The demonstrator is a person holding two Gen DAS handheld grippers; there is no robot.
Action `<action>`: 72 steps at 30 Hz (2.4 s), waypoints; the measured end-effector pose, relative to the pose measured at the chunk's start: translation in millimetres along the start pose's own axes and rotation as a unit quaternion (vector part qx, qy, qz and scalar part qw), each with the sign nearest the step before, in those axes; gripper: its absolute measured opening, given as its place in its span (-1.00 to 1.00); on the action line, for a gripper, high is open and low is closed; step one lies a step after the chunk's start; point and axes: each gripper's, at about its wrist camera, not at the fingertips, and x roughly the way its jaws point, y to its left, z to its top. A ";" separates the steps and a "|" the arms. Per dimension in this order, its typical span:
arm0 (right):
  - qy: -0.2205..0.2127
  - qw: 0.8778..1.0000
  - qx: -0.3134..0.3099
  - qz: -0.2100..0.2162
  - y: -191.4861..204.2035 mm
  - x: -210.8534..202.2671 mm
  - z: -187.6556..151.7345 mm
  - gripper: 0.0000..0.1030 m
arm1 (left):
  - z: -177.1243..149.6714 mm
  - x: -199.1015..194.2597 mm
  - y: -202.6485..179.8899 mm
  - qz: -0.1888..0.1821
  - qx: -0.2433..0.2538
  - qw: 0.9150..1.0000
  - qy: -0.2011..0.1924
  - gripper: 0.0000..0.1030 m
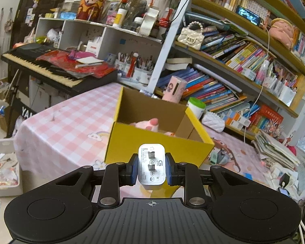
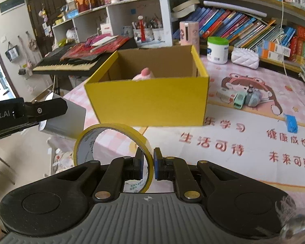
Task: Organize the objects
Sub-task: 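Lift the tape roll and charger plug and carry both over the yellow box, then lower the tape roll and plug into the box and open both tools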
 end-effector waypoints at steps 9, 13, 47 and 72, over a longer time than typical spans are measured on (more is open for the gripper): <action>-0.044 0.999 0.017 0.004 -16.5 12.0 45.4 -0.82 | 27.8 26.9 -8.6 0.000 0.011 1.000 -0.020 -0.52; -0.069 0.998 0.011 0.009 -24.1 20.8 73.6 -0.82 | 43.5 44.4 -13.8 0.002 0.012 0.999 -0.032 -0.52; -0.011 0.991 -0.129 0.038 -55.3 183.4 176.1 -0.82 | 50.8 195.6 -18.2 0.130 0.047 0.988 0.071 -0.52; 0.028 0.984 -0.171 0.029 -40.0 241.7 225.0 -0.82 | 54.5 178.5 -38.6 0.117 0.100 0.988 0.011 0.53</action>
